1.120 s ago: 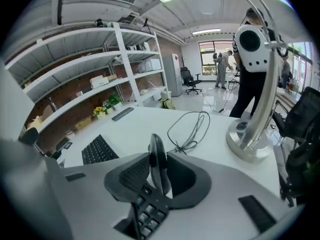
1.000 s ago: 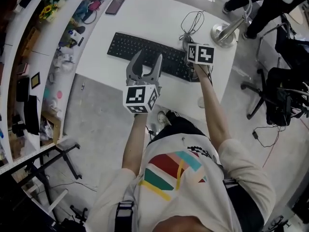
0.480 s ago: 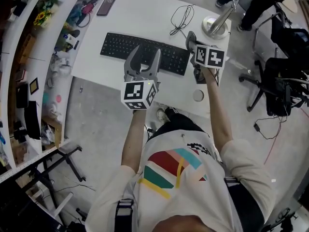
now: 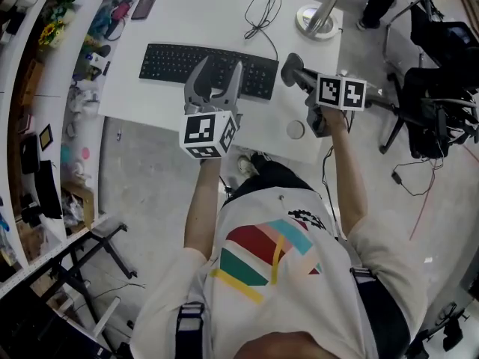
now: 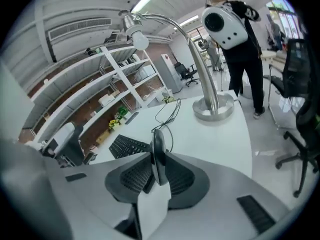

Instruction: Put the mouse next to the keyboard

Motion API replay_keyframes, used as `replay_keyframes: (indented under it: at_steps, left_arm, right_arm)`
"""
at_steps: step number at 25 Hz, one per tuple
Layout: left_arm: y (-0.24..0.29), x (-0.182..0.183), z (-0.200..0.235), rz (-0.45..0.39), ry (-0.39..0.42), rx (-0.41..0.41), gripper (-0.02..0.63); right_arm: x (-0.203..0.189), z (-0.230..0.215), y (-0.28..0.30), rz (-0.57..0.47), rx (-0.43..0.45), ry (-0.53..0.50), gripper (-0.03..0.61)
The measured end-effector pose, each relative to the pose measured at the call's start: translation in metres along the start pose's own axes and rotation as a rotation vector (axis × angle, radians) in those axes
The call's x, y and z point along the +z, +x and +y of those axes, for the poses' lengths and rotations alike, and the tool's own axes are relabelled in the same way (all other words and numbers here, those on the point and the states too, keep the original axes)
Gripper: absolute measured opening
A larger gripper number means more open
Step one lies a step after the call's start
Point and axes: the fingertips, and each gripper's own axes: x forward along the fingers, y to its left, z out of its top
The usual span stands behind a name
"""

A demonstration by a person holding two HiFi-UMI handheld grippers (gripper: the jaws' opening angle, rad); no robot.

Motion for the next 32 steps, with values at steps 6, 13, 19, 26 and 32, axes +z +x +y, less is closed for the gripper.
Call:
replay_keyframes:
  at_steps: [6, 13, 19, 26, 32]
  left_arm:
    - [0.008, -0.005, -0.02, 0.001, -0.004, -0.047, 0.268]
    - [0.017, -0.012, -0.032, 0.023, 0.015, -0.061, 0.268]
    - [0.018, -0.021, -0.028, 0.059, 0.038, -0.052, 0.268]
    - [0.019, -0.024, -0.018, 0.086, 0.052, -0.036, 0.268]
    - [0.025, -0.027, -0.014, 0.086, 0.05, -0.034, 0.268]
  right_arm:
    - [-0.034, -0.015, 0.006, 0.084, 0.068, 0.119, 0.097]
    - [-0.036, -0.03, 0.009, 0.135, 0.119, 0.148, 0.097]
    - [-0.019, -0.045, 0.022, 0.159, -0.021, -0.034, 0.098]
    - [-0.028, -0.056, 0.034, 0.194, -0.099, -0.145, 0.098]
    - [-0.023, -0.054, 0.03, 0.151, -0.07, -0.092, 0.097]
